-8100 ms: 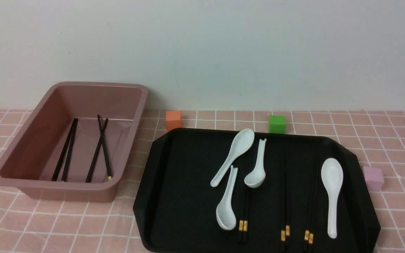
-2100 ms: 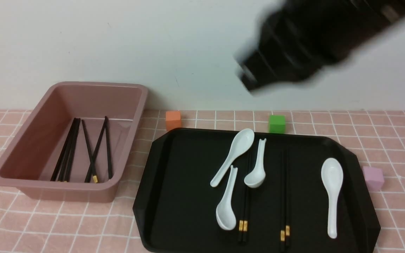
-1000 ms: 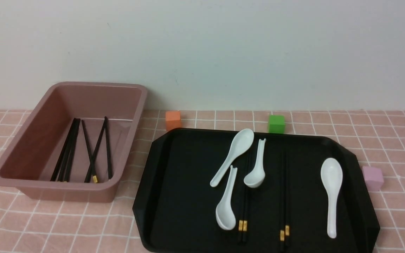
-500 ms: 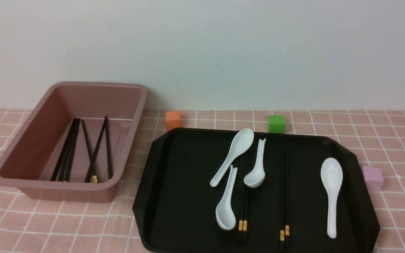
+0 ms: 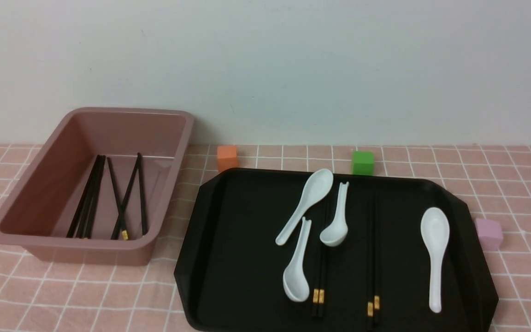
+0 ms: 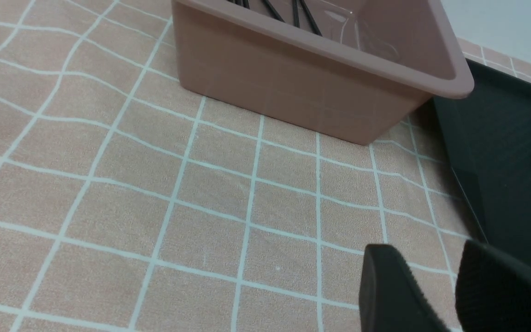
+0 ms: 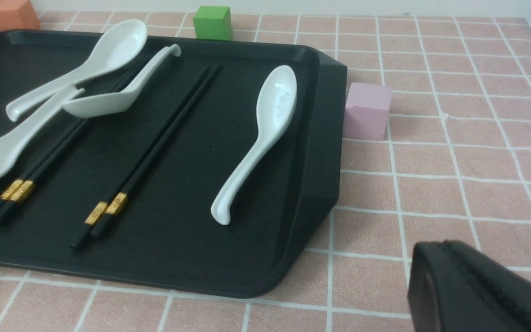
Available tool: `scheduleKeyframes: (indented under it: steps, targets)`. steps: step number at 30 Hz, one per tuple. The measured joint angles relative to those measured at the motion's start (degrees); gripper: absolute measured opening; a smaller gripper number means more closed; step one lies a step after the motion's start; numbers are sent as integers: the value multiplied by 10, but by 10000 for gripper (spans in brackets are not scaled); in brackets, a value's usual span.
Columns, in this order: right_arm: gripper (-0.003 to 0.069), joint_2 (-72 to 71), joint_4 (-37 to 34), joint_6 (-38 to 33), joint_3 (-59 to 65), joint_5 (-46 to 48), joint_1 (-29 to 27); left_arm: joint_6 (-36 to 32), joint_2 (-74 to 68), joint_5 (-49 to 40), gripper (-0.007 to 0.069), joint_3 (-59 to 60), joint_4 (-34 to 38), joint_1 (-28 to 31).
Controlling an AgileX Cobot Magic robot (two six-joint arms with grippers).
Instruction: On pink tablecloth take chopsticks from black tray and put them in box.
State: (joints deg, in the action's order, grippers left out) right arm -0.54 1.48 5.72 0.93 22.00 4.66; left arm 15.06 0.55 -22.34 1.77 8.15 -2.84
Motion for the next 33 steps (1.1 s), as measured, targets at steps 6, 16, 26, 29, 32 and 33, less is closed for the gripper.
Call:
scheduleKeyframes:
  steps: [6,16,26,29,32,33]
  targets:
    - [-6,0,0,0,0,0,0,0,0,0,238,0,0,0]
    - [0,0,0,0,0,0,0,0,0,0,238,0,0,0]
    - [3,0,0,0,0,0,0,0,0,0,238,0,0,0]
    - [8,0,0,0,0,0,0,0,0,0,238,0,0,0]
    - [13,0,0,0,0,0,0,0,0,0,238,0,0,0]
    - [14,0,0,0,0,0,0,0,0,0,238,0,0,0]
